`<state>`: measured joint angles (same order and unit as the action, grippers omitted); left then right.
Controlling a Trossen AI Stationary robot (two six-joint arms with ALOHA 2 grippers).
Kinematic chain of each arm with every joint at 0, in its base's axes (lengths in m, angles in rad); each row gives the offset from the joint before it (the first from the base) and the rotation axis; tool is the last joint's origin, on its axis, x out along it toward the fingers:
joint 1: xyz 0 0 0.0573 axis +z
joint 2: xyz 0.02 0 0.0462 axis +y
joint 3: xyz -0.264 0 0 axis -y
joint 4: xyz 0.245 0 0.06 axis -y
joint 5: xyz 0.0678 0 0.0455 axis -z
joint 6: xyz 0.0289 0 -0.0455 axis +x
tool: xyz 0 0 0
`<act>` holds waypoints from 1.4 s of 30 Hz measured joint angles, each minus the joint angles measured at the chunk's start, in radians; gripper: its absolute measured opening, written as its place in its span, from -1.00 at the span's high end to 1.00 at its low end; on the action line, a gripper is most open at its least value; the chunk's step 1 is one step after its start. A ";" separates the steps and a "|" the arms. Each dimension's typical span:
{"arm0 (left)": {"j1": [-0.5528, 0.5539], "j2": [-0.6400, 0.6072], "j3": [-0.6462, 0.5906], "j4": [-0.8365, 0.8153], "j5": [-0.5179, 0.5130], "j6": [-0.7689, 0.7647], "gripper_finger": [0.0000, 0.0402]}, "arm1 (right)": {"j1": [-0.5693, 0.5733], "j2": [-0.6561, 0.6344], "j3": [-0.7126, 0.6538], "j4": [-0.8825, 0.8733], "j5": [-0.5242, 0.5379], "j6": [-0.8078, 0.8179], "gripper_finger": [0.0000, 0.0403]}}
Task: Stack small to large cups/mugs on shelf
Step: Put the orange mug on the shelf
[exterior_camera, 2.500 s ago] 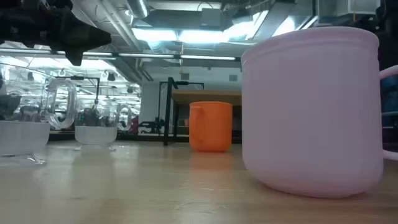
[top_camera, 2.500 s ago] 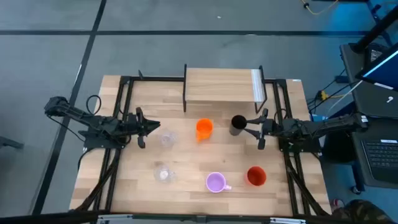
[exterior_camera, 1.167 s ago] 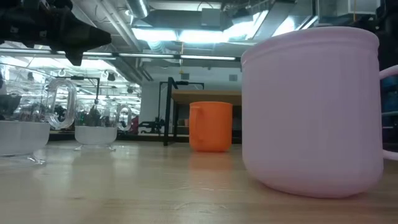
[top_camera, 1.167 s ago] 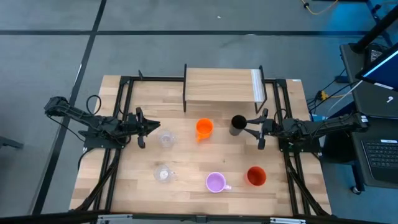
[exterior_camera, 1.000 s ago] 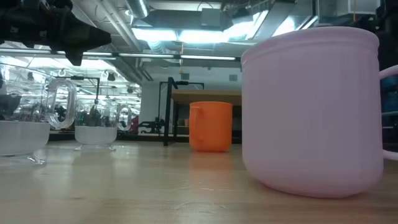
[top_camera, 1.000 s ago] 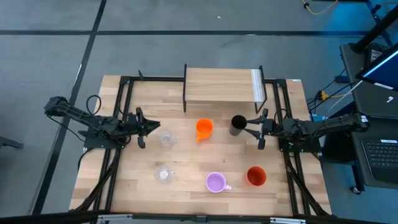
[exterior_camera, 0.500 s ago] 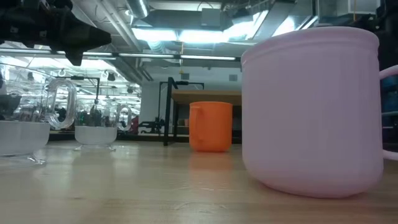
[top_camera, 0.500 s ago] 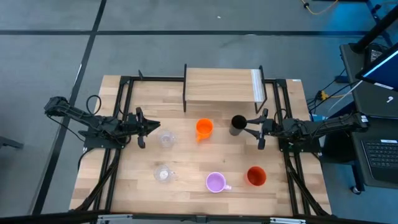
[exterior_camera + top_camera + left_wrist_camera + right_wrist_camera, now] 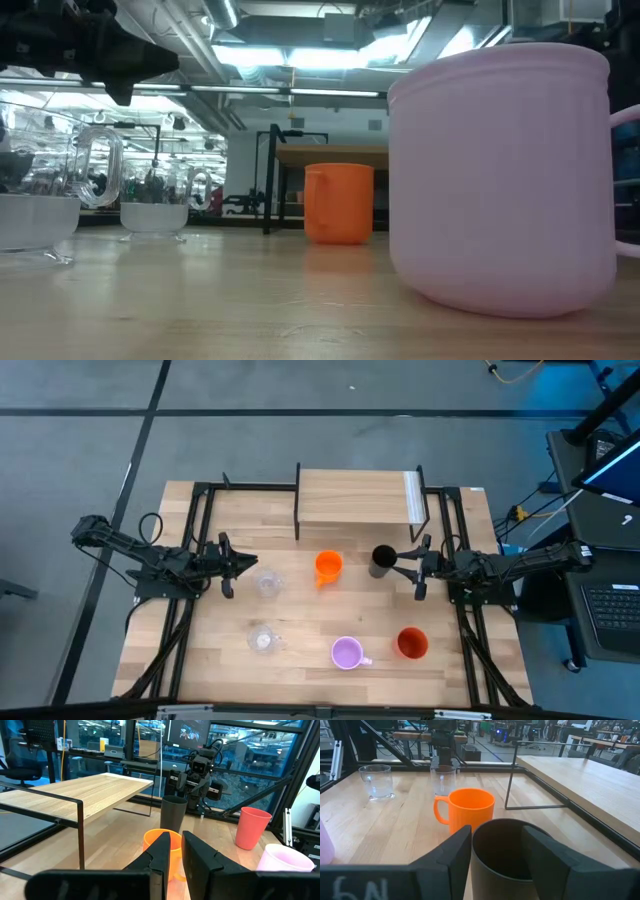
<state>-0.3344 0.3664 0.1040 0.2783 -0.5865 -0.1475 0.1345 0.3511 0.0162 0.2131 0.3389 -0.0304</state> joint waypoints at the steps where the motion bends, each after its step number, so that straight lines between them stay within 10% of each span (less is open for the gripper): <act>1: 0.000 0.000 0.000 0.000 0.000 0.000 0.79 | 0.000 0.000 0.000 0.000 0.000 0.006 0.12; 22: 0.000 0.000 0.000 0.011 -0.018 0.078 0.79 | 0.000 0.000 0.000 0.008 0.000 0.368 0.12; 28: 0.000 0.000 0.000 0.124 -0.026 0.166 0.79 | 0.000 0.000 0.009 0.288 -0.050 0.331 0.12; 34: 0.001 0.000 0.026 0.360 -0.007 0.285 0.79 | 0.000 0.010 0.235 0.187 -0.095 0.186 0.12; 42: 0.053 0.045 0.275 0.099 -0.004 0.309 0.48 | -0.001 0.127 0.676 -0.280 -0.012 0.075 0.12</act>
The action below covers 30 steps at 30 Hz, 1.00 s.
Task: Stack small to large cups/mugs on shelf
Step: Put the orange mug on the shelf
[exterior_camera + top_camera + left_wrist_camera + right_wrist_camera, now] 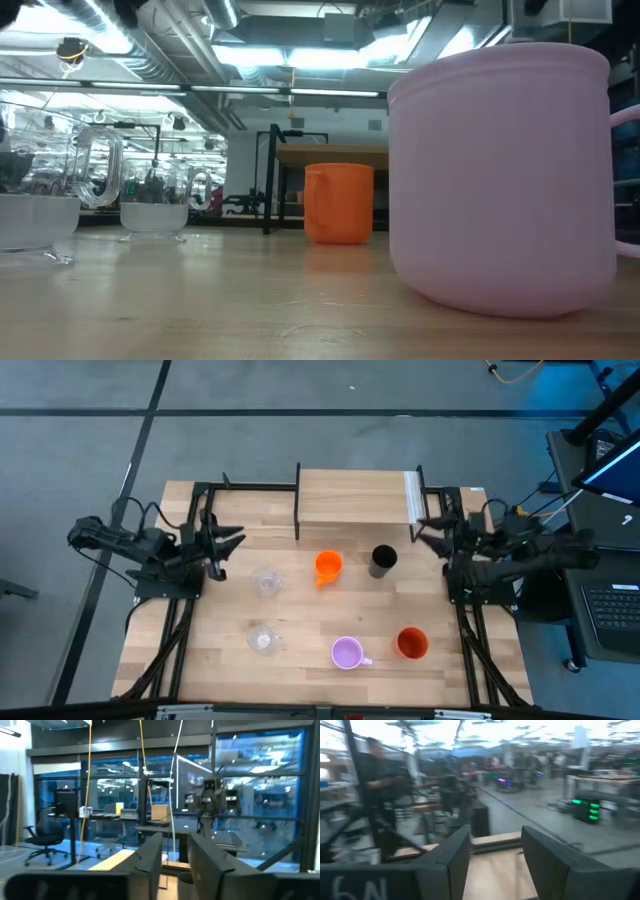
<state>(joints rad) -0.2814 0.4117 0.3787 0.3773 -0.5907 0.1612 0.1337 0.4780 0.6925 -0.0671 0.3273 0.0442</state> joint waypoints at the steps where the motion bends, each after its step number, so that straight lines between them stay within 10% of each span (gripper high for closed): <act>1: 0.007 0.012 0.040 -0.035 0.000 0.000 0.41 | 0.000 0.017 0.043 -0.041 0.031 -0.018 0.11; 9: 0.081 0.165 0.314 -0.277 0.002 -0.061 0.03 | 0.000 0.162 0.297 -0.311 0.121 0.024 -0.20; 30: 0.153 0.617 0.664 -0.738 0.270 -0.321 0.04 | 0.000 0.601 0.564 -0.778 -0.242 0.242 -0.41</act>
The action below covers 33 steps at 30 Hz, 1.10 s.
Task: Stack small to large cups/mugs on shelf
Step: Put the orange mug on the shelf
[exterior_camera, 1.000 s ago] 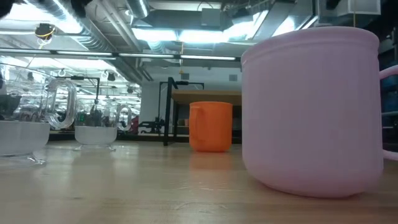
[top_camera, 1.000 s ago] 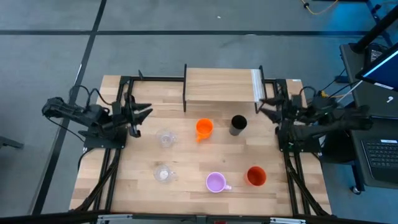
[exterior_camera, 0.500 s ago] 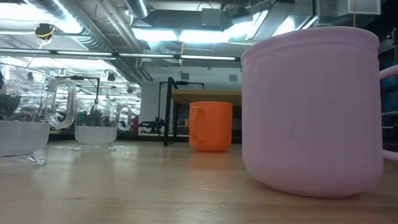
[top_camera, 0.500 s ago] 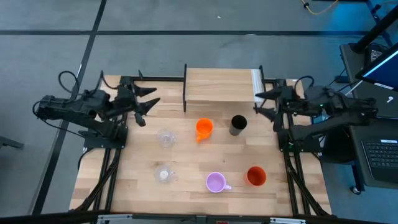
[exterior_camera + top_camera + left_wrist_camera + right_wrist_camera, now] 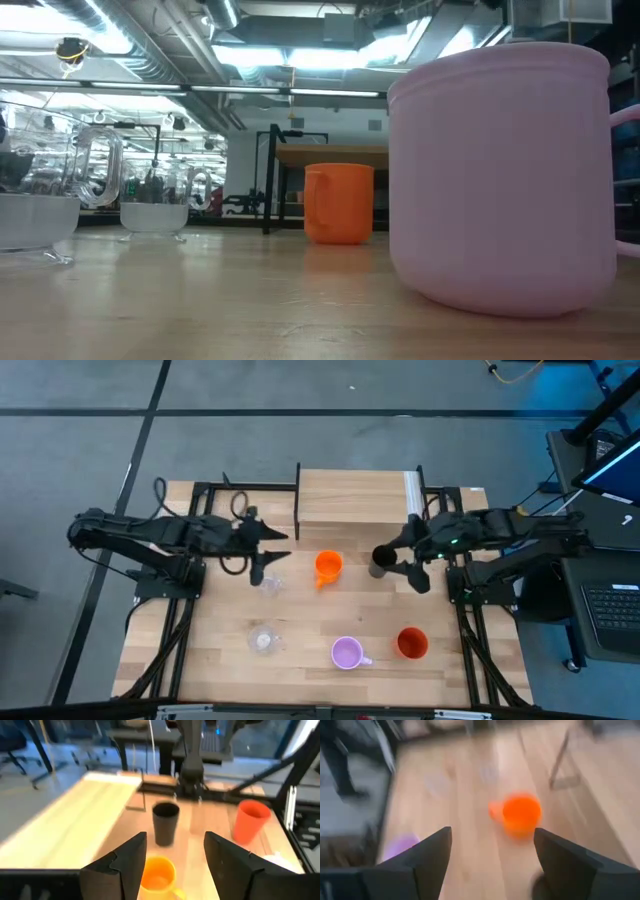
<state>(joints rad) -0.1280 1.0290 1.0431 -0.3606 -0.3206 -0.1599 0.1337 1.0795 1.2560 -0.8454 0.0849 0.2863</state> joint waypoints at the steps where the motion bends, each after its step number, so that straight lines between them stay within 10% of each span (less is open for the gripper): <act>1: -0.001 0.014 0.000 -0.012 0.001 -0.024 0.04 | 0.000 0.016 -0.001 -0.046 0.000 0.000 -0.41; 33: -0.003 0.159 0.000 -0.024 -0.004 -0.074 0.04 | -0.105 0.349 -0.215 -0.060 0.073 -0.186 -0.36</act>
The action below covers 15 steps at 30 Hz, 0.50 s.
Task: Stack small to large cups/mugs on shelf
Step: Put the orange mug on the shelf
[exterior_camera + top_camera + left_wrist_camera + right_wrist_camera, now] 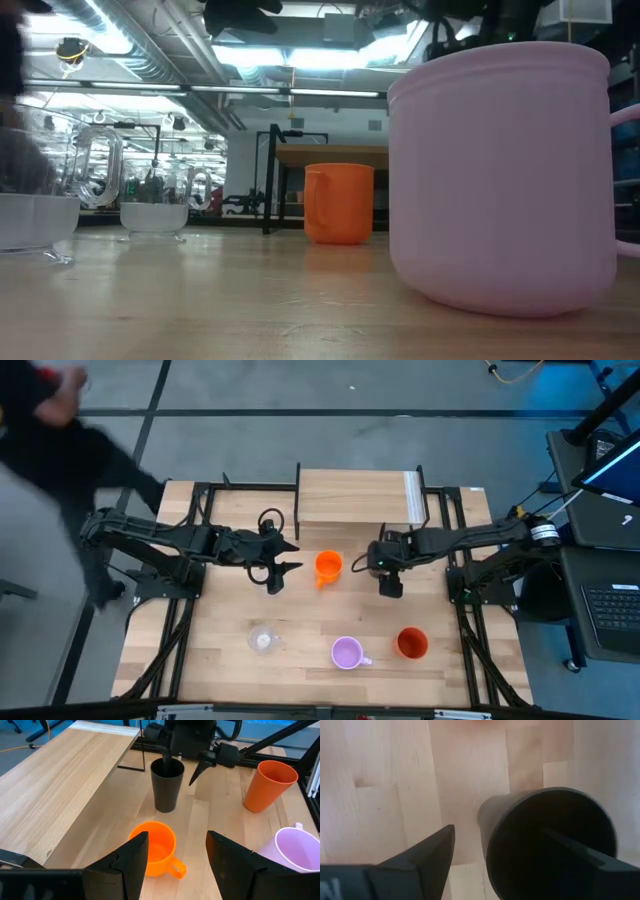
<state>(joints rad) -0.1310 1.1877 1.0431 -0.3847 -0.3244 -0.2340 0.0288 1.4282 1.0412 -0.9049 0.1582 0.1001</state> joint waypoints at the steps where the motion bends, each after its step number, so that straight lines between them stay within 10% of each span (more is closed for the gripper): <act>1: 0.000 0.000 0.000 0.000 0.000 0.000 0.04 | 0.000 0.004 0.000 0.000 0.000 0.000 -0.34; 15: 0.000 0.000 0.000 0.000 0.000 0.000 0.04 | 0.001 0.006 0.001 -0.009 0.061 0.002 -0.14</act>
<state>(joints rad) -0.1310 1.1877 1.0431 -0.3847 -0.3244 -0.2340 0.0296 1.4342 1.0423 -0.9140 0.2193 0.1020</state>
